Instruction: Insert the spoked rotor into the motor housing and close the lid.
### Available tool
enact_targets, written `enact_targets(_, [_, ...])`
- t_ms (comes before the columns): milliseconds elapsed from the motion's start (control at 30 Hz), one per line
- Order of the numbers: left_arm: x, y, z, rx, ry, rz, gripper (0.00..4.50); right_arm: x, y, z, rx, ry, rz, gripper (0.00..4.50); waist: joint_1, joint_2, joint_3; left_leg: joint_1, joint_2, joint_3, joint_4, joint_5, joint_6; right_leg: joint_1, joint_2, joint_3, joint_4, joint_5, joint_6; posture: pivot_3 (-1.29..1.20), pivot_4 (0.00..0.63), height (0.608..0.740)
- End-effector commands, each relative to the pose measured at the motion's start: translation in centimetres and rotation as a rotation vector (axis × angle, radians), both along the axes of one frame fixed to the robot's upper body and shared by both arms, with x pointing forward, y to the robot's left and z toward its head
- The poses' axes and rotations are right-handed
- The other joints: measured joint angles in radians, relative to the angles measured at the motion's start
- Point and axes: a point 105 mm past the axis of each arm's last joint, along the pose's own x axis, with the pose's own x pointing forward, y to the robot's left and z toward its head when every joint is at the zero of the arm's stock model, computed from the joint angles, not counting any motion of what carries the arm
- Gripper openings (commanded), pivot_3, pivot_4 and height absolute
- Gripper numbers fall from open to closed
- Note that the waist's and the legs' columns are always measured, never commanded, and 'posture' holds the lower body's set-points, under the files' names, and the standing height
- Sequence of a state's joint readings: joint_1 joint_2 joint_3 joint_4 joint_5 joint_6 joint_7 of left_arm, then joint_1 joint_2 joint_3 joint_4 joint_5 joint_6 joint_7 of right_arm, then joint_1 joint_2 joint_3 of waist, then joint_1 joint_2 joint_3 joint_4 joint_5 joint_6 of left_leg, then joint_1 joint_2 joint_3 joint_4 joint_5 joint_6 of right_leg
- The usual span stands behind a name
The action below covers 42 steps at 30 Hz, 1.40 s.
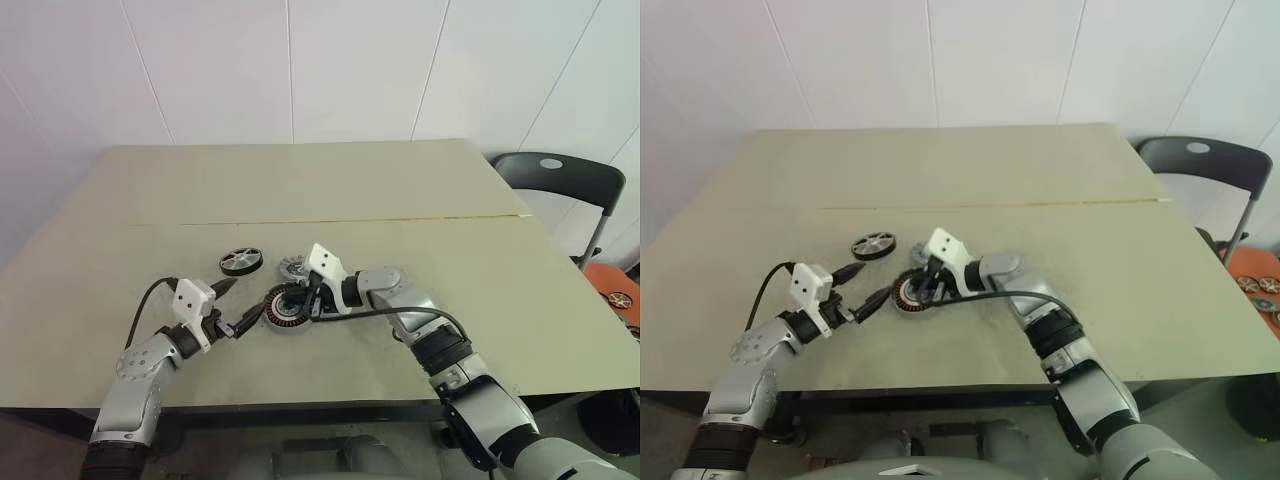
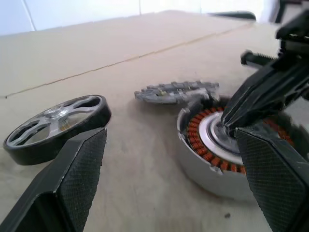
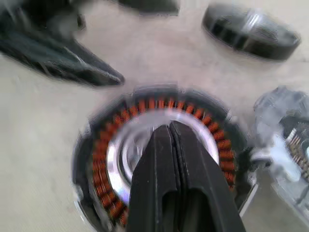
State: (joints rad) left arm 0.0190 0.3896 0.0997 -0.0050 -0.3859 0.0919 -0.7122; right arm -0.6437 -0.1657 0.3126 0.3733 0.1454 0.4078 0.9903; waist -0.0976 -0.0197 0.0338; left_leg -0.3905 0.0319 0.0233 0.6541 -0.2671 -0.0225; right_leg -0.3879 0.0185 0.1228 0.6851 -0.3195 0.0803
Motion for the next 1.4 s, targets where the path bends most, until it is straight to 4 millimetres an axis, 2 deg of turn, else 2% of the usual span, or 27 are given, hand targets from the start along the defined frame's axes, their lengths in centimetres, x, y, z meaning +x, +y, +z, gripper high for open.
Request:
enact_targets(33, [0.0,1.1,0.5,-0.091,0.055,0.079,4.50,0.7,-0.9,4.6,0.148,-0.067,0.021,0.01,0.000,0.000,0.000,0.000,0.000,0.000,0.000,0.000,0.000,0.000,0.000,0.000,0.000,0.000,0.000,0.00,0.000,0.740])
enact_targets(200, [0.5,2.4,-0.6,-0.252,0.206,0.232,4.50,1.5,-3.3,6.4,0.120,-0.146,0.005,0.01,0.002,0.000,0.000,-0.001,0.000,-0.001,0.000,0.000,0.000,0.000,-0.001,-0.001,0.000,0.000,0.000,0.00,0.000,0.740])
enact_targets(300, [1.5,2.7,-1.2,-0.318,0.296,0.314,4.50,1.8,-4.8,8.4,0.114,-0.202,0.012,0.01,0.004,0.000,0.000,-0.001,0.000,-0.001,0.002,0.000,0.000,0.000,-0.001,-0.001,0.000,0.000,0.000,0.00,0.000,0.740])
enact_targets(433, [2.8,2.8,-0.7,-0.425,0.336,0.378,4.50,1.7,-5.7,10.2,0.128,-0.231,0.025,0.01,0.002,0.000,0.000,-0.001,0.000,-0.002,0.004,0.000,0.000,0.001,0.000,-0.002,0.001,0.000,0.001,0.00,0.000,0.740])
enact_targets(700, [5.4,2.4,-0.2,-0.625,0.415,0.431,4.50,0.8,-7.1,9.0,0.089,-0.210,0.019,0.01,0.008,-0.001,0.000,-0.001,-0.001,-0.002,0.005,0.000,0.000,0.002,0.001,-0.002,0.001,0.000,0.001,0.00,0.000,0.740])
enact_targets(1033, [9.6,0.4,0.2,-0.765,0.513,0.420,4.50,0.8,-6.5,8.4,0.118,-0.200,-0.005,0.01,0.034,-0.001,0.000,-0.001,-0.002,-0.001,0.010,0.000,0.000,0.004,0.002,-0.002,0.000,0.001,0.002,0.00,0.000,0.740])
enact_targets(1133, [10.4,0.4,0.5,-0.813,0.525,0.424,3.88,0.9,-6.3,8.0,0.106,-0.204,-0.006,0.00,0.030,-0.001,0.000,-0.002,-0.003,-0.001,0.010,0.000,0.000,0.004,0.002,-0.002,-0.001,0.001,0.002,0.00,0.000,0.740])
enact_targets(1400, [10.0,0.9,-0.2,-0.876,0.572,0.424,1.17,1.0,-6.9,8.0,0.111,-0.212,-0.032,0.00,0.029,-0.001,0.001,-0.006,-0.002,-0.002,0.008,0.000,0.000,-0.002,0.002,-0.001,-0.001,0.001,0.002,0.00,0.000,0.740])
